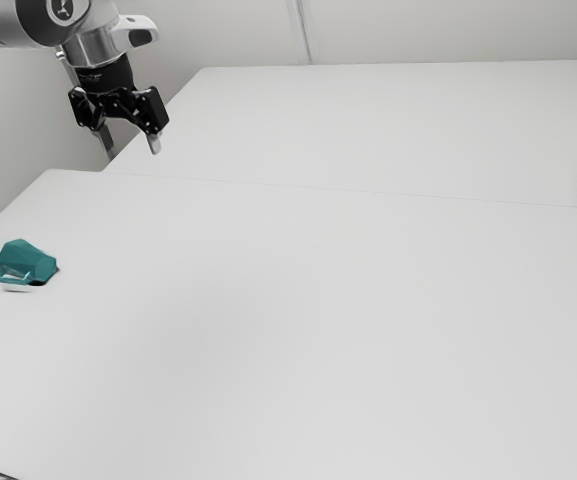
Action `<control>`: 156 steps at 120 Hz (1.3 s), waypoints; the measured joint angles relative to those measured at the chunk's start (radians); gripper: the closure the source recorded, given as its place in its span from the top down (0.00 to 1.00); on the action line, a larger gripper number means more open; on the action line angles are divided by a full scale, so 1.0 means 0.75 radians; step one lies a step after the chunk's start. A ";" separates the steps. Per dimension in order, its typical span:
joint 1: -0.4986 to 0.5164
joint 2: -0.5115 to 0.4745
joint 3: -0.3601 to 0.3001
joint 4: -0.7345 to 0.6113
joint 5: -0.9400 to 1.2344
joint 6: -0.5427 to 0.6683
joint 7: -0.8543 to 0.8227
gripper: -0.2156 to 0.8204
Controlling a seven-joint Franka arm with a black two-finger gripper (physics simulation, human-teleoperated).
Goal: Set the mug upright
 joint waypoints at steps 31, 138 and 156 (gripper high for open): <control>0.004 0.021 0.028 0.023 0.003 -0.010 0.004 0.78; 0.767 0.124 -0.003 0.110 -0.016 -0.008 0.323 0.78; 0.882 0.227 -0.020 0.187 -0.037 0.001 0.445 0.78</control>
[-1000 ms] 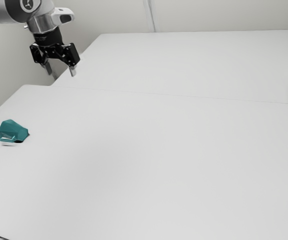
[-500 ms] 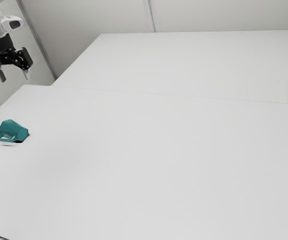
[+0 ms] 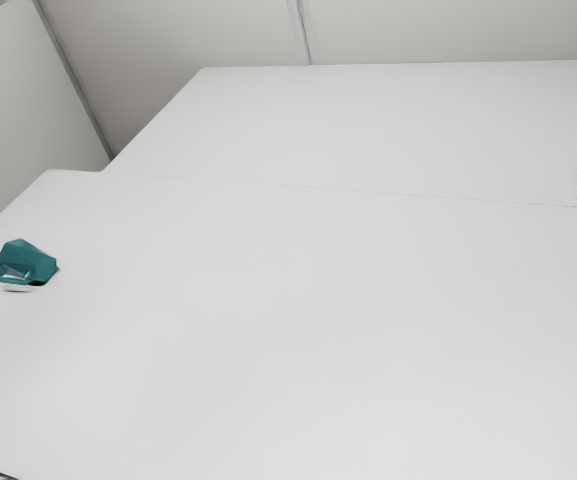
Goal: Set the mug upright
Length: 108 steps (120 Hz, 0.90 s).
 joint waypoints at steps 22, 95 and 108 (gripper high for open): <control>0.171 0.106 -0.042 0.060 -0.049 0.035 0.162 0.78; 0.561 0.498 -0.100 0.353 -0.532 0.192 0.820 0.77; 0.612 0.554 -0.130 0.389 -0.592 0.198 0.920 0.77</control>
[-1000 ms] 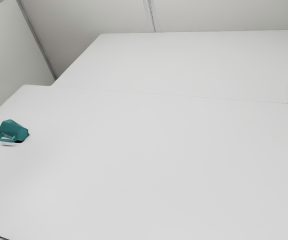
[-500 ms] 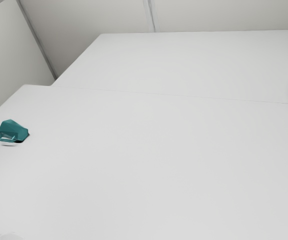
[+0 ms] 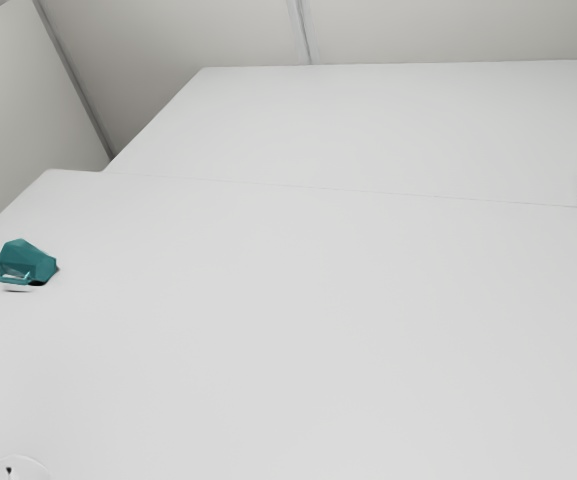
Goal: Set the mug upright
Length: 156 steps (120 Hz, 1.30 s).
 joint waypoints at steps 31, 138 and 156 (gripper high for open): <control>0.082 0.115 -0.003 0.063 -0.196 -0.018 0.190 0.77; 0.132 0.609 0.007 0.563 -0.530 -0.255 0.260 0.77; 0.126 0.632 0.006 0.564 -0.539 -0.213 0.266 0.77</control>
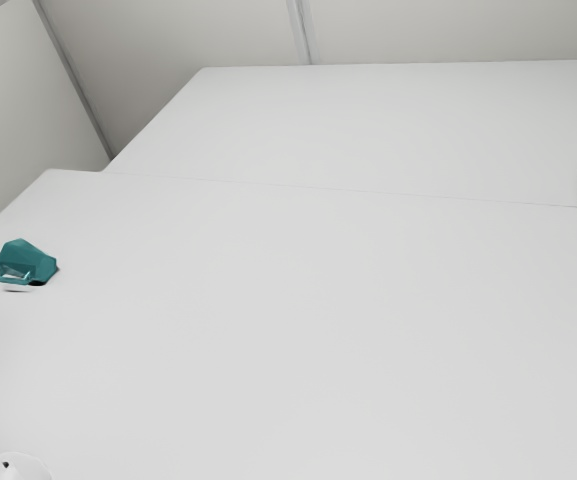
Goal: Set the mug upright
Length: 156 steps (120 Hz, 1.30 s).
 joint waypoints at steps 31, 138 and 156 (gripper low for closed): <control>-0.033 0.032 -0.004 0.007 -0.013 0.087 0.011 0.77; -0.165 0.074 -0.036 -0.066 -0.060 0.187 0.020 0.77; -0.174 0.071 -0.037 -0.094 -0.060 0.185 0.011 0.78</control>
